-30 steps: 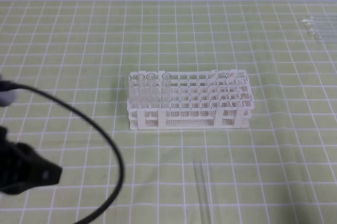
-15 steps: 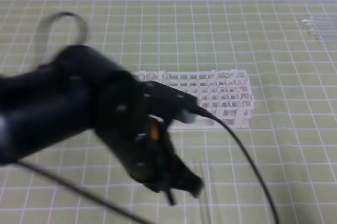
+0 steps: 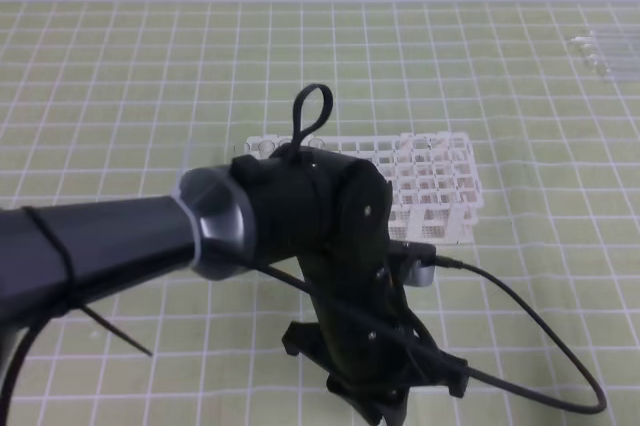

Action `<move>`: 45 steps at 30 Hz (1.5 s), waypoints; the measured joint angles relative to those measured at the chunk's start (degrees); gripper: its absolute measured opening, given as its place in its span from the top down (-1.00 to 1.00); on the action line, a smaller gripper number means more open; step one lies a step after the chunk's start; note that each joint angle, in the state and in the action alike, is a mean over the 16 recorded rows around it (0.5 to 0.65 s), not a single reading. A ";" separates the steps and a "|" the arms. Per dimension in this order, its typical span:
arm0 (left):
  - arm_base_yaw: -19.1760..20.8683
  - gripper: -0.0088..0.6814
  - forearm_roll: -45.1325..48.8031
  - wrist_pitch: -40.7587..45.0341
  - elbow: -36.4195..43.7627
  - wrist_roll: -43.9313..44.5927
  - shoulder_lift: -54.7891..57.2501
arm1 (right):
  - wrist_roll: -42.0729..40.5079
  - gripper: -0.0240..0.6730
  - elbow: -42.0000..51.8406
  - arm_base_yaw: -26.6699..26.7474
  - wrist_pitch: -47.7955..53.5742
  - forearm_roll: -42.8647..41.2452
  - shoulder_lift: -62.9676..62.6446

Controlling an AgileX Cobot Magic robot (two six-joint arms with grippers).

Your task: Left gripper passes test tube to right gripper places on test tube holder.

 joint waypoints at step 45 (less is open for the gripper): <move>-4.61 0.66 7.96 -4.95 -0.20 -13.17 6.91 | 0.00 0.98 0.00 0.00 0.00 0.00 0.00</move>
